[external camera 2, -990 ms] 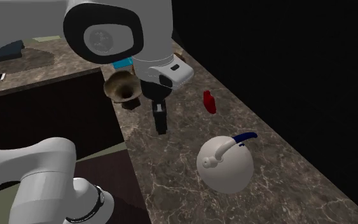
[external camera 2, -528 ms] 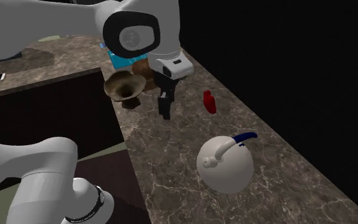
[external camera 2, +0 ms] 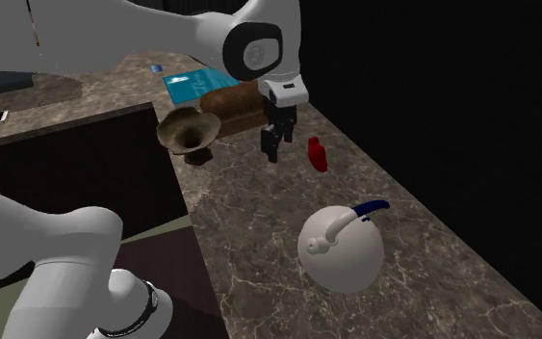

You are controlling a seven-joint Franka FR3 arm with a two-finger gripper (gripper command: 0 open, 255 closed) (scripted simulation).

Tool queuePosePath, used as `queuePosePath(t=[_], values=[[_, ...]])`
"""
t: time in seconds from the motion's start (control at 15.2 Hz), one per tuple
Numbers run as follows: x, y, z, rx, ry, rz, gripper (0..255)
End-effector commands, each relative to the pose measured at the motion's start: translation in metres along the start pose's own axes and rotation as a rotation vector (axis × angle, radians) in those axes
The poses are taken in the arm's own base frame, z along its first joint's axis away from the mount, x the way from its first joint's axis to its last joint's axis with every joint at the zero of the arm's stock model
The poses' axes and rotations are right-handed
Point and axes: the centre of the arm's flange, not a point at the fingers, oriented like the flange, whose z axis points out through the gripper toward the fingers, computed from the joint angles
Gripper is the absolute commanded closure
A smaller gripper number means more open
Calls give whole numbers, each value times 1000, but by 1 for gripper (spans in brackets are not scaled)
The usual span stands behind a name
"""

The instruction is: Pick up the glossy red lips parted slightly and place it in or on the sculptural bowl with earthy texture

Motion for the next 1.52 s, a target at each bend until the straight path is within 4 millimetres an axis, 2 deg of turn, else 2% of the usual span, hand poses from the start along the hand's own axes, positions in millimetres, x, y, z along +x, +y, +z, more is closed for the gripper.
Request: queuePosePath(t=[0.0, 0.46, 0.66, 1.12, 1.45], values=[[4, -28, 7, -2, 6, 93, 0], [45, -109, 30, -19, 33, 388, 0], [66, -134, 39, -26, 42, 494, 0], [67, -133, 76, -26, 42, 494, 0], [67, -133, 79, -26, 42, 494, 0]])
